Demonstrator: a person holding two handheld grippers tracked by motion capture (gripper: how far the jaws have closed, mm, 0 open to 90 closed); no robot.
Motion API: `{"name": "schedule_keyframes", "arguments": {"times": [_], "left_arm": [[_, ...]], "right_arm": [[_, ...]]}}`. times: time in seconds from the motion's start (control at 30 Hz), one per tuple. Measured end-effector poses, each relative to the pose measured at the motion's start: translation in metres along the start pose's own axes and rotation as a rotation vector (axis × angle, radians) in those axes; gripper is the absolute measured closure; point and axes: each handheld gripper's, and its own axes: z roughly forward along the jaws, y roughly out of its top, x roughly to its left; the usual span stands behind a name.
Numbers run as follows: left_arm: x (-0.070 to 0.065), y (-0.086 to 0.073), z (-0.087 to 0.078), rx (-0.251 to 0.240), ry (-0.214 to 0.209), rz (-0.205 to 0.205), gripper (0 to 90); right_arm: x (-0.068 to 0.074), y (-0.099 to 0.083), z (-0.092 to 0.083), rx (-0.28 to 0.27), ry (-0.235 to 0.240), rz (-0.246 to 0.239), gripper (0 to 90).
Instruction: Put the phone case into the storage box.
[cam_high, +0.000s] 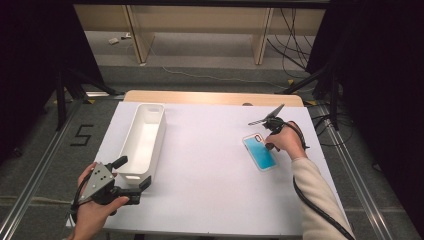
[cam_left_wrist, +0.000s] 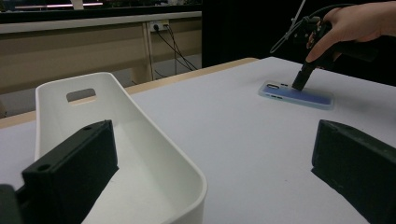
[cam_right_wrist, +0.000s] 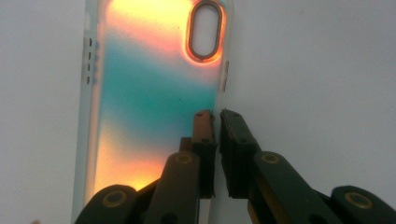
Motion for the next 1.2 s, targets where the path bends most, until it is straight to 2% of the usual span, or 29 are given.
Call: {"name": "schedule_keyframes", "arguments": {"times": [0.03, 0.2, 0.3, 0.57, 0.63, 0.67, 1.2], "left_arm": [[0.0001, 0.0, 0.0, 0.0, 0.0, 0.0, 0.0], [0.0001, 0.0001, -0.0001, -0.001, -0.001, 0.002, 0.0], [0.0001, 0.0, -0.0001, 0.0, -0.001, 0.001, 0.0], [0.0, 0.0, -0.0001, 0.0, -0.001, 0.001, 0.0], [-0.0001, 0.0, 0.0, -0.001, -0.001, 0.0, 0.0], [-0.0001, 0.0, 0.0, -0.001, -0.001, 0.001, 0.0], [0.0, -0.0001, -0.0001, 0.0, 0.0, 0.0, 0.0]], "right_arm": [[-0.0002, 0.0006, -0.0015, 0.019, 0.004, -0.001, 85.6], [0.0009, 0.0001, 0.0, 0.001, -0.006, 0.005, 86.1], [0.001, 0.0008, -0.0017, 0.024, -0.005, 0.004, 86.3], [0.0015, 0.0009, -0.0018, 0.027, -0.008, 0.003, 87.0], [0.002, 0.0009, -0.0019, 0.029, -0.01, 0.007, 87.2], [0.0043, 0.0012, -0.0038, 0.057, -0.005, 0.042, 87.4], [0.0063, 0.0015, -0.0043, 0.056, -0.007, 0.06, 88.5]]}}
